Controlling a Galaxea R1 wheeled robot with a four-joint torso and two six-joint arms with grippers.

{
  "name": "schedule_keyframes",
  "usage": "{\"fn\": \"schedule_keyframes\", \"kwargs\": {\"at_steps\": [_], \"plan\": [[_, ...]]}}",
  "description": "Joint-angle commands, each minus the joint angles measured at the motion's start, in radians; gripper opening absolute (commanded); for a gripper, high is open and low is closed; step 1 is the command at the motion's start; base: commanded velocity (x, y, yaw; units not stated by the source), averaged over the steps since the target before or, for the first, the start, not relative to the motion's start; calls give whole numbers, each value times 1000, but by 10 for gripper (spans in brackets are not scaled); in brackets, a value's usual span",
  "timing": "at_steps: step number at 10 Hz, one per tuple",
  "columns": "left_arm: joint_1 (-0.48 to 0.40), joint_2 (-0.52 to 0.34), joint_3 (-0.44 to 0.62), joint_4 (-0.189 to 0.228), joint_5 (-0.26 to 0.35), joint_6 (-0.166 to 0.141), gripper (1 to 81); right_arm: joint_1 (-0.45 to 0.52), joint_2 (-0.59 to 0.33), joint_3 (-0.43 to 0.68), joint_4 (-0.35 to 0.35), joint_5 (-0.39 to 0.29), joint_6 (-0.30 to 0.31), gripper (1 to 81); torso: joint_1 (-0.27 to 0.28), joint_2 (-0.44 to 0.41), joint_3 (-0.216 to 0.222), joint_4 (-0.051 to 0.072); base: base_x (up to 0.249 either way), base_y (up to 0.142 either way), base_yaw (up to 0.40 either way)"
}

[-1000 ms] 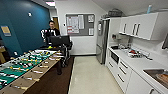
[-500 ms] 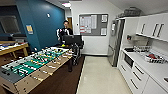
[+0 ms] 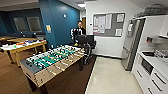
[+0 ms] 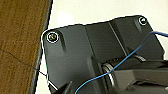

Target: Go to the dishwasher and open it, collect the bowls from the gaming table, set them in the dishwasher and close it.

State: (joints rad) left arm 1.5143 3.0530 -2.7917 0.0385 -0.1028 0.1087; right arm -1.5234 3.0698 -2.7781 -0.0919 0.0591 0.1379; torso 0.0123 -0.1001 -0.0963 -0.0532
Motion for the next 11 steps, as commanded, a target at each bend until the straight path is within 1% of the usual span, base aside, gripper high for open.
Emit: {"fn": "schedule_keyframes", "kwargs": {"at_steps": [1,11], "plan": [[-47,0,-5,11,49,6,811,48,9,6,-8,-48,-4,811,0,0,0,0,0,0,370],[-53,4,-8,11,51,6,811,44,16,2,-8,-48,-4,811,0,0,0,0,0,0,370]]}}
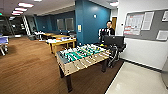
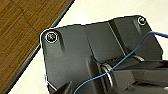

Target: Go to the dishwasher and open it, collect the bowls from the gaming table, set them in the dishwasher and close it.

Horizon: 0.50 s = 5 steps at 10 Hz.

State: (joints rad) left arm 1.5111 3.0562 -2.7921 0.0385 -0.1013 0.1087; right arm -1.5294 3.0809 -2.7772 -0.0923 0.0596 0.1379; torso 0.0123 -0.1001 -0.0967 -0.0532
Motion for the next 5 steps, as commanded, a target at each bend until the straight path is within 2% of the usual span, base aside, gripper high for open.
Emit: {"fn": "schedule_keyframes", "kwargs": {"at_steps": [1,5], "plan": [[-50,1,-7,11,49,6,811,50,4,1,-9,-49,-6,811,0,0,0,0,0,0,369],[-48,1,-13,4,49,5,811,50,5,5,-9,-49,-6,811,-1,0,0,0,0,0,370]]}}
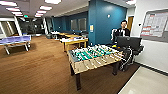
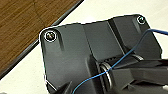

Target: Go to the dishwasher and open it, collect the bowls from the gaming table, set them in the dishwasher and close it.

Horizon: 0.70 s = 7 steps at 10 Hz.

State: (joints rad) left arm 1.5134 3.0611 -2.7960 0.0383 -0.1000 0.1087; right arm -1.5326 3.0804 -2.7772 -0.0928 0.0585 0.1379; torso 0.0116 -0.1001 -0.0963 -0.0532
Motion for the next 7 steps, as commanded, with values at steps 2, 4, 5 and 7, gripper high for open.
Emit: {"fn": "schedule_keyframes", "kwargs": {"at_steps": [2,4,5,7], "plan": [[-51,-2,-14,3,48,5,811,53,5,6,-8,-48,-6,811,0,0,0,0,0,0,370],[-51,-1,-14,2,48,5,811,53,5,2,-8,-48,-6,811,0,0,0,0,0,0,370],[-51,-1,-14,3,48,5,811,53,5,1,-8,-48,-6,811,0,0,0,0,0,0,370],[-52,3,-19,2,49,5,811,54,5,-1,-8,-48,-6,811,0,0,0,0,0,0,370]]}}
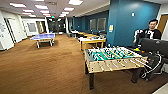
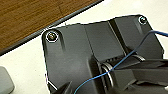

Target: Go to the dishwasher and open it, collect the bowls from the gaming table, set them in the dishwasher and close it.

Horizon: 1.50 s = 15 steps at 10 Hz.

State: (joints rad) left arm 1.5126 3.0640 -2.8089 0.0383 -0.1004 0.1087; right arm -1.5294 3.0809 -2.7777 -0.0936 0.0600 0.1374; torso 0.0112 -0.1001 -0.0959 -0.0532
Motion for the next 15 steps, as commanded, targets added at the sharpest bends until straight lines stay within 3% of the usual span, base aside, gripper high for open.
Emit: {"fn": "schedule_keyframes", "kwargs": {"at_steps": [1,8,15], "plan": [[-51,0,-9,2,50,5,811,51,5,1,-8,-49,-6,811,0,0,0,0,0,0,370],[-50,-2,-11,2,50,5,811,50,5,6,-8,-49,-6,811,0,0,0,0,0,0,349],[-50,-7,-11,-1,50,-4,811,48,5,1,-8,-49,-6,811,0,0,0,0,0,-18,19]]}}
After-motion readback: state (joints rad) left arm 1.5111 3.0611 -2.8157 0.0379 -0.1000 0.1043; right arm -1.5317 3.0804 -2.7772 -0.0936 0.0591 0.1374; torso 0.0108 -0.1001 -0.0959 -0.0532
